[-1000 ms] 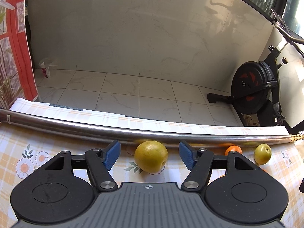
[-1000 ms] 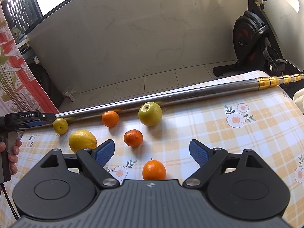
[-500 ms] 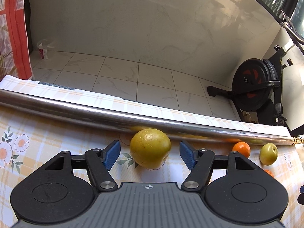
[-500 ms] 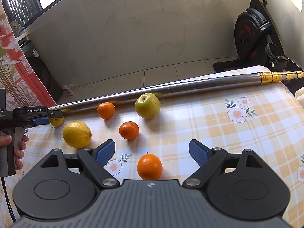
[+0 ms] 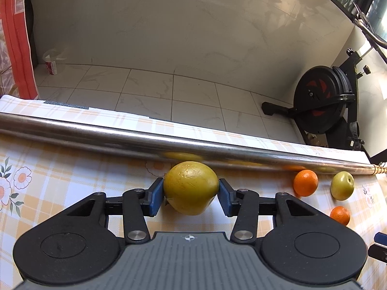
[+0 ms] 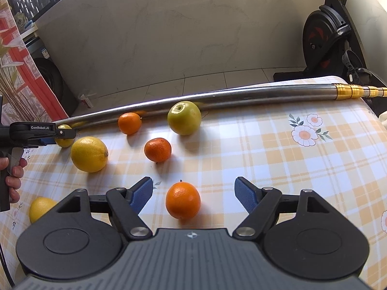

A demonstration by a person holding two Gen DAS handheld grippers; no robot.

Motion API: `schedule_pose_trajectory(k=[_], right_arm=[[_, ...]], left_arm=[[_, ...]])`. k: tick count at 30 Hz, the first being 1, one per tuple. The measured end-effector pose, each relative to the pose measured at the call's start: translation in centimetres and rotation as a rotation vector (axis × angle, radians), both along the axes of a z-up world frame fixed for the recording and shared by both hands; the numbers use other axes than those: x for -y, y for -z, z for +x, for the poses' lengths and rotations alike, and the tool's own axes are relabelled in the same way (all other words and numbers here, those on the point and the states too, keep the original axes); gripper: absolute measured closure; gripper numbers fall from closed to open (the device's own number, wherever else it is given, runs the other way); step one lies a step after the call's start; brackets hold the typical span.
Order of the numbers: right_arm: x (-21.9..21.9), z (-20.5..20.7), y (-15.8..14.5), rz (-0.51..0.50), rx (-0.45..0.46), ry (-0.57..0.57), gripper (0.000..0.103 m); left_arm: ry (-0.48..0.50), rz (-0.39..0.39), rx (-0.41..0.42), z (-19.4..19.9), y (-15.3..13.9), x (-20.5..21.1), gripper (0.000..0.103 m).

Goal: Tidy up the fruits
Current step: 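Close the left gripper on the grapefruit while the right gripper closes on the orange, then carry the grapefruit with the left tool while the right tool carries the orange to the white plate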

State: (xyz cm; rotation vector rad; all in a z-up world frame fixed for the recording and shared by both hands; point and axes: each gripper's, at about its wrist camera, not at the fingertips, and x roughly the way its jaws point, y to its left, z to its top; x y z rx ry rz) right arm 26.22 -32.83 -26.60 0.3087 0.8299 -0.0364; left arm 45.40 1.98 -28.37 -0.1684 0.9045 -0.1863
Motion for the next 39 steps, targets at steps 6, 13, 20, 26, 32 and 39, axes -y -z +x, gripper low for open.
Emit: schedule_pose_trajectory(k=[6,13,20,26,32,39], right_arm=[[-0.7,0.6,1.5,-0.009,-0.048,-0.026,0.043],[-1.3,1.1,1.6,-0.024,-0.053,-0.055,0.059],[-2.1,0.0,-0.1,-0.024,-0.028,-0.068,0.065],[-2.8,-2.4,-3.3,-0.03,0.031,-0.065,0.065],[-3.6,-5.2,-6.4,-0.041,0.095,-0.059,0.065],[-4.7,-8.6,-9.3,-0.038,0.152,-0.072,0.065]], left_arm=[[0.026,0.014,0.039,-2.0,-1.3,0.2,0.053],[0.044,-0.017,0.07,-4.6,-3.6,0.2,0.053],[0.044,0.001,0.101,-7.5,-5.8,-0.2,0.053],[0.022,-0.017,0.126,-10.3,-8.4,-1.1,0.053],[0.001,-0.021,0.172,-13.8,-11.3,-1.8,0.053],[-0.02,-0.008,0.203,-18.0,-13.9,-3.5,0.053]])
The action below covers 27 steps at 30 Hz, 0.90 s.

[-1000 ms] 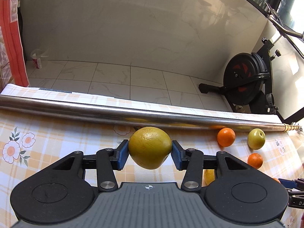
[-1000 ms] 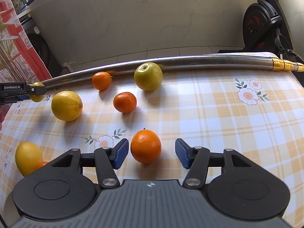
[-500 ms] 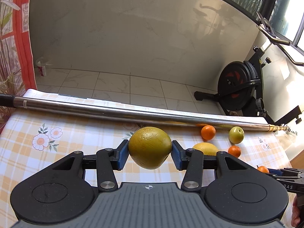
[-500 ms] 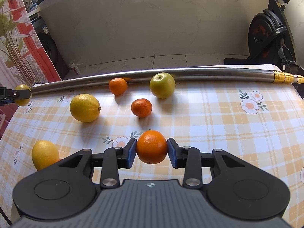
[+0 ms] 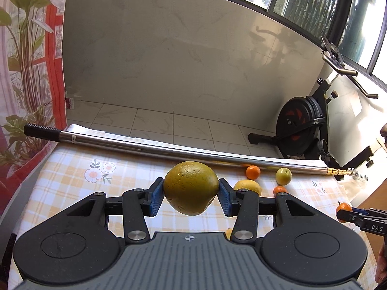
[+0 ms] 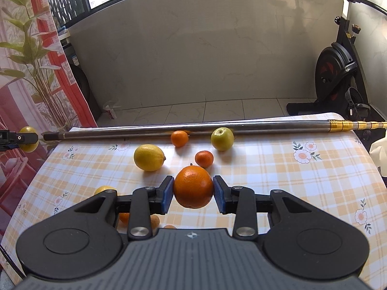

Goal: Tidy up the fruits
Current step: 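Carry the grapefruit with the left tool while the right tool carries the orange to the white plate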

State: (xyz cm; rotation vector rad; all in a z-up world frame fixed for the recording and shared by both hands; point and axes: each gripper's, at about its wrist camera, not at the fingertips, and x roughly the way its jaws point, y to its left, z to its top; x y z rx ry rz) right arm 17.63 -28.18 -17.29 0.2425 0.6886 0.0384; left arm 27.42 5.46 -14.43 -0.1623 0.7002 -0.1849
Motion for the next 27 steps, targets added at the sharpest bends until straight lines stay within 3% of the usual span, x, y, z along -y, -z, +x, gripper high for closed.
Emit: schedule_pose_trajectory(k=[12,27], right_arm=[[-2.4,-4.4,0.5,0.014,-0.021,-0.049,0.065],[-5.4,-6.5,4.9,0.046,-0.131,-0.117,0.065]], left_arm=[[0.049,0.029,-0.026,-6.3,0.3,-0.5,0.053],[0.148,-0.004,-0.146,-10.3,6.8,2.4,0.053]])
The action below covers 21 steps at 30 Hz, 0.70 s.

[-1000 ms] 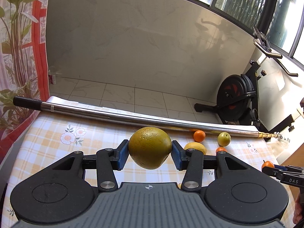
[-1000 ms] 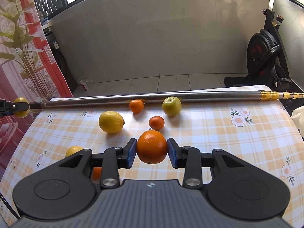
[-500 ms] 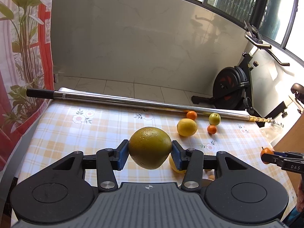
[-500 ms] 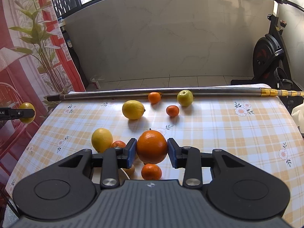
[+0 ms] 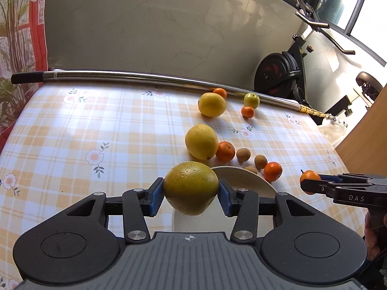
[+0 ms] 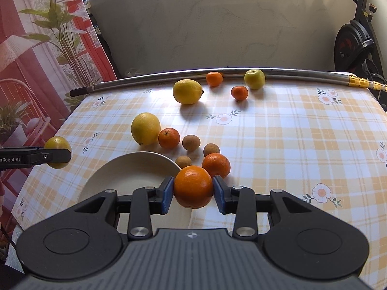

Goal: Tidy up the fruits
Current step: 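Carry the grapefruit with the left tool while the right tool carries the orange to the white plate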

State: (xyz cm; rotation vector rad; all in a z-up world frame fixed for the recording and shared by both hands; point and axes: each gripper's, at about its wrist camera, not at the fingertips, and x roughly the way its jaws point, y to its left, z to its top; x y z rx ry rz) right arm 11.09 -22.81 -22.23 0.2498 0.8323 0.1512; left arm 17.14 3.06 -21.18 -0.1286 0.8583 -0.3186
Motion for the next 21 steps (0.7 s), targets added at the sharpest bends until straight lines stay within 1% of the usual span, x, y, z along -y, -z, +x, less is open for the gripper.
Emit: schedule_pose_trajectory(k=[4,8,11,16,21], right_arm=[[-1.0,-0.3,0.9,0.0,-0.009,-0.019,0.065],[-1.9,-0.5,2.0,0.021,-0.026,-0.026,0.065],[-2.5,-0.6,2.6,0.021,-0.034,-0.043,0.065],[-3.0,-0.6,3.2,0.016,-0.041,-0.06,0.065],[-3.3,-0.6,3.5,0.008,-0.047,-0.065,0.065]], left_arm=[[0.033,0.011,-0.033,-0.6,1.7,0.8,0.053],[0.065,0.037,-0.043,-1.2,3.0,1.5,0.053],[0.079,0.036,-0.058,-1.5,4.0,1.9,0.053],[0.089,0.04,-0.075,-1.7,5.1,2.6,0.053],[0.104,0.053,-0.076,-1.8,5.5,3.2,0.053]])
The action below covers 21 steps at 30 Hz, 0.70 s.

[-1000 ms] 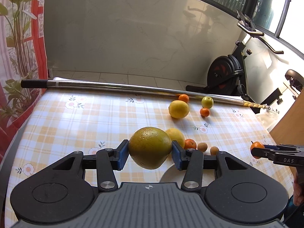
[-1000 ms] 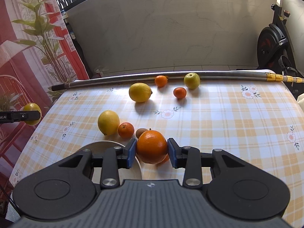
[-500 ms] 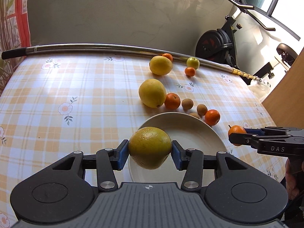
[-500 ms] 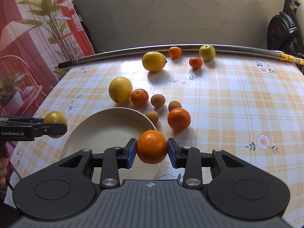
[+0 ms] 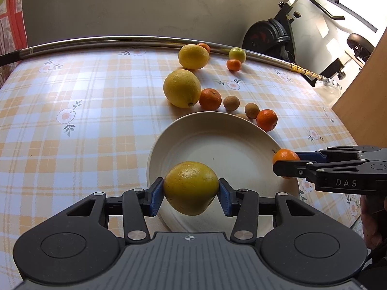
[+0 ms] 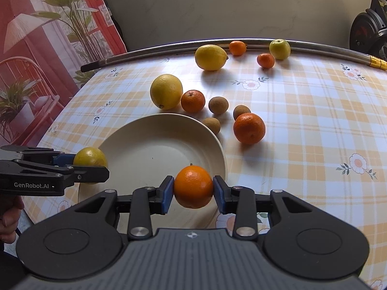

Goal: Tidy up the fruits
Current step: 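Carry the grapefruit with the left tool while the right tool carries the orange to the white plate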

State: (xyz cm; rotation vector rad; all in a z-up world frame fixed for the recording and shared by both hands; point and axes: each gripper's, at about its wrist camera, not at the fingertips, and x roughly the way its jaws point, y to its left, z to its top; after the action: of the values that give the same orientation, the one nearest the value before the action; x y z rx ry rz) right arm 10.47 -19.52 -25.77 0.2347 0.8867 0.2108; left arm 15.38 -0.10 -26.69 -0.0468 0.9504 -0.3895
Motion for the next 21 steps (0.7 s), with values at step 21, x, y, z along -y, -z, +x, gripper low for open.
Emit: schedule_pose_trajectory(k=[21], right_arm=[[-1.0,0.1,1.3,-0.004,-0.044,-0.043,0.065]], left_arm=[[0.035,0.057,-0.003,0.1,1.2,1.0,0.053]])
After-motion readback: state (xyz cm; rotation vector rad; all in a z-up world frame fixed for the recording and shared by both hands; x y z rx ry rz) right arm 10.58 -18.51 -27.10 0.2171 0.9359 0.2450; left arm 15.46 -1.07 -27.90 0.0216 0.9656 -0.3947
